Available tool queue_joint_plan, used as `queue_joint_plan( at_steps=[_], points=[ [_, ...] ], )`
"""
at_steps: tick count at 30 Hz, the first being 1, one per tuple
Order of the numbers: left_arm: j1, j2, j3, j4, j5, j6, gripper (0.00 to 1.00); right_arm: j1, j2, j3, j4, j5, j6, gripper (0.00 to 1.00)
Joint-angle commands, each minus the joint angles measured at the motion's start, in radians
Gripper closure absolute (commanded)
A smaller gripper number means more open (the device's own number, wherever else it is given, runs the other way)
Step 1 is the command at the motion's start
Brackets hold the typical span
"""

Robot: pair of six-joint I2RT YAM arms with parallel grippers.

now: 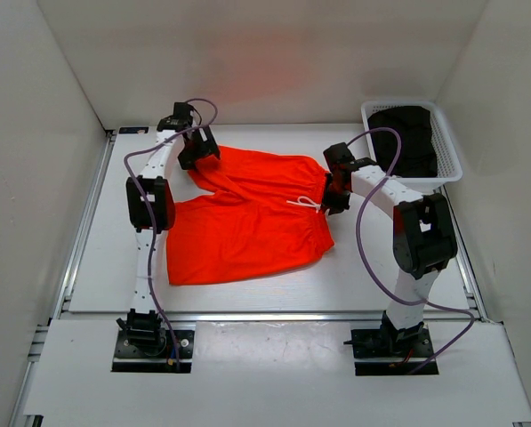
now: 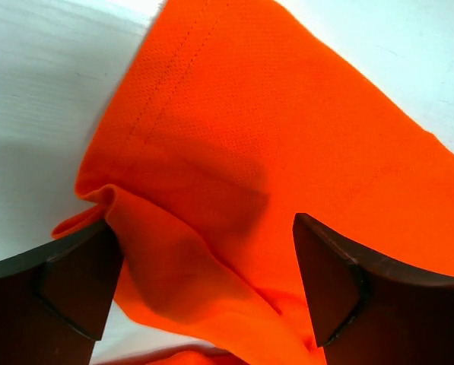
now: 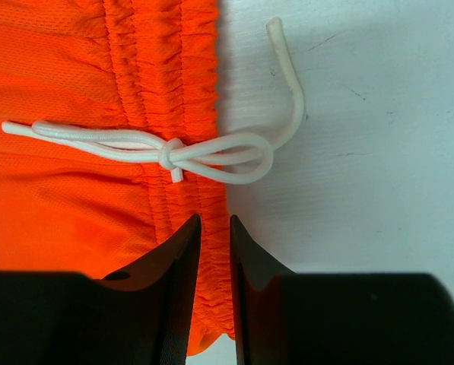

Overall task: Fold and stack the shorts
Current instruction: Flatten the shorts out

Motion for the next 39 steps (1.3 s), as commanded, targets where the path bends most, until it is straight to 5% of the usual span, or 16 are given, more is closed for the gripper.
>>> queue_joint_plan(
  at_steps=[1, 14, 15, 21, 28, 32, 39],
  points=[
    [-0.008, -0.095, -0.006, -0.001, -0.045, -0.013, 0.00, 0.005, -0.007, 0.009, 0.011, -0.016, -0.010, 0.73],
    [-0.008, -0.273, -0.154, -0.001, -0.179, 0.007, 0.05, 0.005, -0.016, 0.000, 0.011, -0.035, -0.001, 0.73],
    [-0.008, -0.285, -0.168, -0.001, -0.179, 0.007, 0.10, 0.005, -0.025, 0.000, 0.011, -0.035, -0.001, 0.73],
    [0.010, -0.370, -0.331, -0.001, -0.264, -0.030, 0.89, 0.005, -0.034, -0.011, 0.011, -0.044, -0.001, 0.73],
    [0.040, -0.350, -0.365, 0.019, -0.194, -0.012, 0.89, 0.005, -0.025, -0.020, 0.011, -0.044, -0.010, 0.73],
    [0.040, -0.272, -0.307, 0.019, -0.145, -0.011, 0.77, 0.005, -0.025, -0.009, 0.011, -0.053, -0.010, 0.75],
    [0.020, -0.172, -0.205, 0.019, -0.090, -0.011, 0.70, 0.005, -0.016, -0.009, 0.011, -0.053, -0.010, 0.75]
  ],
)
